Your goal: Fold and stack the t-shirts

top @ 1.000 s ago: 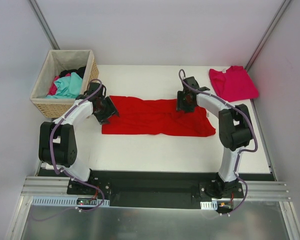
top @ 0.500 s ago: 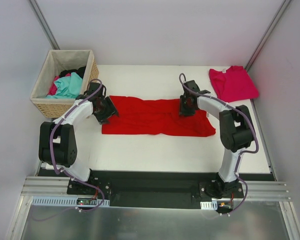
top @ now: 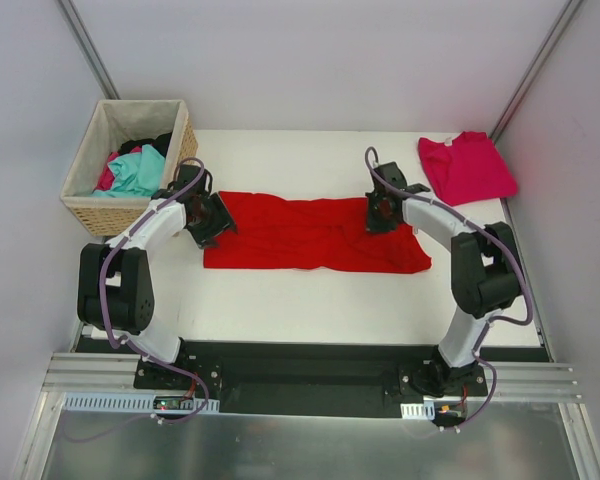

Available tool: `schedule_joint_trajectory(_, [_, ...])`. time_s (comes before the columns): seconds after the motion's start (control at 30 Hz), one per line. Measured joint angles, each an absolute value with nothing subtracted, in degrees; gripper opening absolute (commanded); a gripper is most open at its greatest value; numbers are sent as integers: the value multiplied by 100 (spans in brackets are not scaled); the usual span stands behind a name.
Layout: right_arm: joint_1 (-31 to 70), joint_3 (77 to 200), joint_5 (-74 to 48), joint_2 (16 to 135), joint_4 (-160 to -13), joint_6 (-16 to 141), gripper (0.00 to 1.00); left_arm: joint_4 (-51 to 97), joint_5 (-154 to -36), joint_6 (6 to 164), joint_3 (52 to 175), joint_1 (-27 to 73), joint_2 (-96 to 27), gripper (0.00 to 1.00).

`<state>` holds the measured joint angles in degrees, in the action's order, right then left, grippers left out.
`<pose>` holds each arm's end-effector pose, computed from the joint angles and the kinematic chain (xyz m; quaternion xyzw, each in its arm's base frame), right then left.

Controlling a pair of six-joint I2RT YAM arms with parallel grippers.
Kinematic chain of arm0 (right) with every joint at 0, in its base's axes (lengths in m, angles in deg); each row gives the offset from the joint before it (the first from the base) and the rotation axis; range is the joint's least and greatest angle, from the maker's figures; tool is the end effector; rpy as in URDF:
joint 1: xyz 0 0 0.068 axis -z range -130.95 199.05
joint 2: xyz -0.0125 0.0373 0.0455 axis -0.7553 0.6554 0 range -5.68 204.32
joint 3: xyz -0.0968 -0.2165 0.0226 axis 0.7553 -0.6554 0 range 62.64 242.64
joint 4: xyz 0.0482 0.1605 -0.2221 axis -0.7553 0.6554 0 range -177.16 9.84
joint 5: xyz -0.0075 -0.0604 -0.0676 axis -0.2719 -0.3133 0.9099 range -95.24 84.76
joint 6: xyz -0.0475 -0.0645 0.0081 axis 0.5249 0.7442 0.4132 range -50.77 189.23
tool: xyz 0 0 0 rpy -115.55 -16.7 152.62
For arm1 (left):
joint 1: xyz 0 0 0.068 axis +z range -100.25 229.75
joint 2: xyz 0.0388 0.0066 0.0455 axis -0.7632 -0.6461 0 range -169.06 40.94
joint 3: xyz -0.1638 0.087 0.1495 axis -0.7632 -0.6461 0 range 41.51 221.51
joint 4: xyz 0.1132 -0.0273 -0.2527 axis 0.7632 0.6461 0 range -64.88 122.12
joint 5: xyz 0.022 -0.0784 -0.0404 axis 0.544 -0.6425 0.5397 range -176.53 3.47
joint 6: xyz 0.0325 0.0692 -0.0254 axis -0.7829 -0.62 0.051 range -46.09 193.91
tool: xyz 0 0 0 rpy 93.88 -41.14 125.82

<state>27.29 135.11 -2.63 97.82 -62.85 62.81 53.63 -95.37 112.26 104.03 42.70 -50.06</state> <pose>0.3829 0.1494 0.1331 -0.1207 0.9468 0.0514 0.2940 0.3575 -0.0550 0.1492 -0.2368 0.9264 -0.1774 0.2327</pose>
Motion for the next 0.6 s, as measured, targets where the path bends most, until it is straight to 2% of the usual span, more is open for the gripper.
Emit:
schedule_joint_trajectory(0.4, [1770,12969,-173,9301,-6213,6104,1,5356,-9539,11226,10362,4268,-4899,59])
schedule_joint_trajectory(0.5, [1446,12962,-144,9343,-6202,6026,27,5345,-9541,11226,10353,4268,-4861,59])
schedule_joint_trajectory(0.53, [1367,12962,-134,9367,-6193,5991,52,5343,-9541,11226,10349,4268,-4850,59])
schedule_joint_trajectory(0.57, [1313,12962,-131,9387,-6186,5962,60,5343,-9541,11226,10340,4270,-4837,59])
schedule_joint_trajectory(0.6, [1286,12962,-112,9400,-6178,5903,65,5343,-9541,11226,10333,4268,-4824,59])
